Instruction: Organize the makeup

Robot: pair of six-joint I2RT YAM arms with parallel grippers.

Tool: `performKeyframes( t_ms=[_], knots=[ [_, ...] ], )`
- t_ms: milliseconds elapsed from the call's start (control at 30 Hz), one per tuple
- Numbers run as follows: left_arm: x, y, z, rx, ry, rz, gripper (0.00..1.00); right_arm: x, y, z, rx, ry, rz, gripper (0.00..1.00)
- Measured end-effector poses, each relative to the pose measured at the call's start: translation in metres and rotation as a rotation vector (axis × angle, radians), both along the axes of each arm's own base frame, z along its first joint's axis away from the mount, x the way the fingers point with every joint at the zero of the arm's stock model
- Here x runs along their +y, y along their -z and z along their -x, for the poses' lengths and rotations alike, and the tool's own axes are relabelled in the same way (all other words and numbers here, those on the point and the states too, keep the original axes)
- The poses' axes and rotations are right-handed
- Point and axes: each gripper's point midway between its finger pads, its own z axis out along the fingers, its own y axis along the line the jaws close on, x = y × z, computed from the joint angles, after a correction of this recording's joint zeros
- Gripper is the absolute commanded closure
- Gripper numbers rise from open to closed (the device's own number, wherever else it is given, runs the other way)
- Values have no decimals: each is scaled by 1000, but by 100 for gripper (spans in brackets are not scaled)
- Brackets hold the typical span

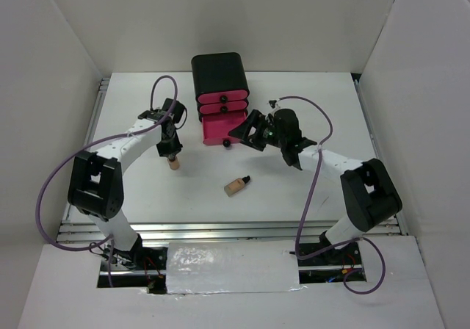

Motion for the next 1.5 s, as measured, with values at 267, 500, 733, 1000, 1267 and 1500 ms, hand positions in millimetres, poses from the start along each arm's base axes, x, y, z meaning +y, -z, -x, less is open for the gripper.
performKeyframes(
  t_ms=[267,500,733,1000,1267,1500],
  knots=[
    [-4,3,-6,-10,-9,26,74,8,2,8,-8,-47,58,5],
    [-12,1,-7,5,5,59,100,18,-7,5,-68,-123,113,0],
    [-35,-19,-4,23,49,180,100,41,2,12,-128,-259,149,0],
    [-74,-84,-8,-38,134,411,100,51,18,25,-274,-418,241,0],
    [-112,-122,5,4,202,659,100,95,-16,43,-600,-523,422,0],
    [-129,-136,16,48,241,786,100,85,-22,30,-677,-516,512,18]
  ],
)
